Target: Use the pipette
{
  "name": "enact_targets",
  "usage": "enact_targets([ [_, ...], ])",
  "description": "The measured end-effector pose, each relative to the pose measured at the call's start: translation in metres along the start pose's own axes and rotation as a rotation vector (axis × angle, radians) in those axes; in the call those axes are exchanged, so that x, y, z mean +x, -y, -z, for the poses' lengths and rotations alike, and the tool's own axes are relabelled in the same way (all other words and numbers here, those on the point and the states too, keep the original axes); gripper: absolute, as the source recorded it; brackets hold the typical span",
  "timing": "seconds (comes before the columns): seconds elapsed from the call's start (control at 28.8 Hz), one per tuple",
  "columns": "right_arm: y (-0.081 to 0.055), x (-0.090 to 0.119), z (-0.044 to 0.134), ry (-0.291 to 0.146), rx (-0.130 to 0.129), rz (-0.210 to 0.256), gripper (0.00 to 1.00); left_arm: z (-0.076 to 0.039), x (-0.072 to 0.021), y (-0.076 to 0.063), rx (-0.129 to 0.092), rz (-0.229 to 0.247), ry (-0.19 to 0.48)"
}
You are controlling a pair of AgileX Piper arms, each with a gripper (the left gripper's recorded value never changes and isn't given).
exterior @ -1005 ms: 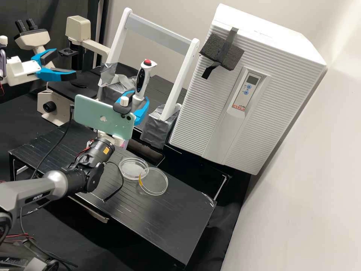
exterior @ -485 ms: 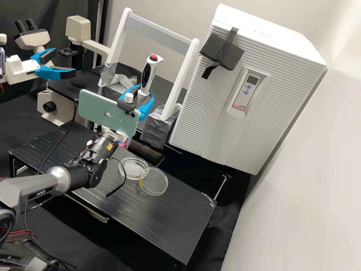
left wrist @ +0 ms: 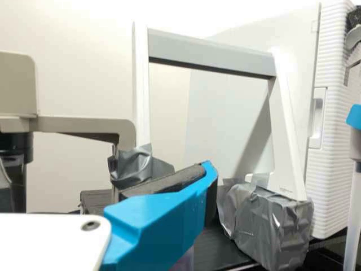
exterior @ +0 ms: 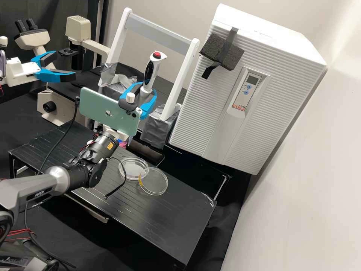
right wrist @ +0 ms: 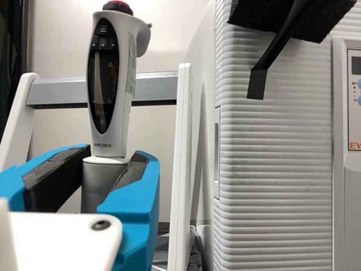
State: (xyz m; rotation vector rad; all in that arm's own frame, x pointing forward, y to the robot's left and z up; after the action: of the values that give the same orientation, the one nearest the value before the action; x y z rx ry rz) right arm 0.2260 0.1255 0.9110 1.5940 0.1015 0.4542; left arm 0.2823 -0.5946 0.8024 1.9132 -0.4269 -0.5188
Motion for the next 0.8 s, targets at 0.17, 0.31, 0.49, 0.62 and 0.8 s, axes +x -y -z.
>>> enact_targets([
  [0.17, -0.002, -0.001, 0.002, -0.008, -0.001, -0.006, 0.0, 0.0, -0.0014, 0.002, -0.001, 0.007, -0.003],
  [0.31, -0.005, -0.002, 0.002, -0.01, -0.006, -0.02, 0.0, 0.0, -0.0015, 0.003, -0.002, 0.009, 0.0],
  [0.49, -0.008, -0.002, 0.0, -0.002, -0.008, -0.037, 0.0, -0.004, -0.001, 0.004, -0.006, 0.013, 0.013],
  [0.62, -0.017, -0.005, -0.001, 0.007, -0.011, -0.079, 0.0, -0.007, -0.0008, 0.005, -0.008, 0.016, 0.021],
  [0.8, -0.037, -0.011, -0.005, 0.044, -0.052, -0.18, 0.0, -0.012, -0.0003, 0.007, -0.014, 0.021, 0.037],
])
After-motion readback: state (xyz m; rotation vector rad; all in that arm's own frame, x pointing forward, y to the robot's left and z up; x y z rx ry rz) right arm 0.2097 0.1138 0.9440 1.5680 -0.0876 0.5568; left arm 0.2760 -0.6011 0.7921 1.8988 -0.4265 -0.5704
